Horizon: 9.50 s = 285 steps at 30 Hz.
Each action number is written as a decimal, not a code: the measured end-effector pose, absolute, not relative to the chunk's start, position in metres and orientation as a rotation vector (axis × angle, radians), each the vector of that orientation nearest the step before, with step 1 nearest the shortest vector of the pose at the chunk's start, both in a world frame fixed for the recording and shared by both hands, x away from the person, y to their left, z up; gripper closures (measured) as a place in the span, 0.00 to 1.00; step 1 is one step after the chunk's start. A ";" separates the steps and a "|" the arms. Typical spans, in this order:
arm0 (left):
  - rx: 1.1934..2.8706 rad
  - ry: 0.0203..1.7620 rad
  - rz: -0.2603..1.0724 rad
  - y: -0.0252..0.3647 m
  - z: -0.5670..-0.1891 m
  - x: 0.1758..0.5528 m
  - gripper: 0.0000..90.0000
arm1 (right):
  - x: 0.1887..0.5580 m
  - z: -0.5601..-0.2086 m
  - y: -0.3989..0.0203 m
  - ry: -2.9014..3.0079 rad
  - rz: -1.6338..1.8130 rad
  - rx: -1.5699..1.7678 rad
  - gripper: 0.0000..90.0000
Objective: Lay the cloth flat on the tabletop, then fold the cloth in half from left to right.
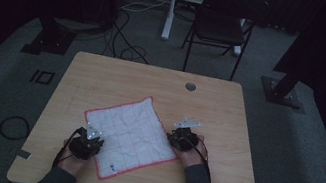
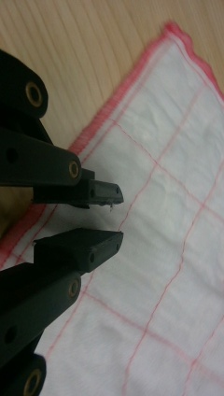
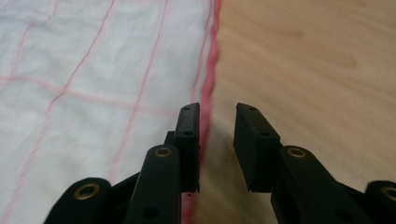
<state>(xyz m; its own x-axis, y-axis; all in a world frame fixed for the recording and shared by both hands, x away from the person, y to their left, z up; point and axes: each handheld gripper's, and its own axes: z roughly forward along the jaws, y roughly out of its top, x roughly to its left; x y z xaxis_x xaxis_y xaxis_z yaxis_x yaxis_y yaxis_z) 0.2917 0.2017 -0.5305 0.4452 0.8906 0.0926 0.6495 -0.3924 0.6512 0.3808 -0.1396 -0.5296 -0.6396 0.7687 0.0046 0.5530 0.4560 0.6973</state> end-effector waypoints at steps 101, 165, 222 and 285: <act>1.917 1.354 0.416 0.194 -0.530 0.330 0.97 | 0.322 -0.540 -0.163 2.372 0.986 1.126 0.63; 2.005 1.029 0.358 0.102 -0.461 0.335 0.97 | 0.322 -0.535 -0.178 2.323 1.019 1.173 0.63; 2.014 0.904 0.241 0.043 -0.475 0.340 0.85 | 0.325 -0.534 -0.189 2.275 1.019 1.232 0.67; 2.011 1.001 0.236 0.145 -0.506 0.273 0.88 | 0.444 -0.532 -0.135 2.308 0.989 1.342 0.91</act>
<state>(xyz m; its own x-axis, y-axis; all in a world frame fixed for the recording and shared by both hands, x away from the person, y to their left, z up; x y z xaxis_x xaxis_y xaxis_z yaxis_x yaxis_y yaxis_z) 0.2731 0.1446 -0.5061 0.6613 0.7257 -0.1900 0.5642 -0.3142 0.7636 0.4439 -0.1349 -0.5318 -0.5224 0.8484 0.0853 0.6470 0.3292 0.6878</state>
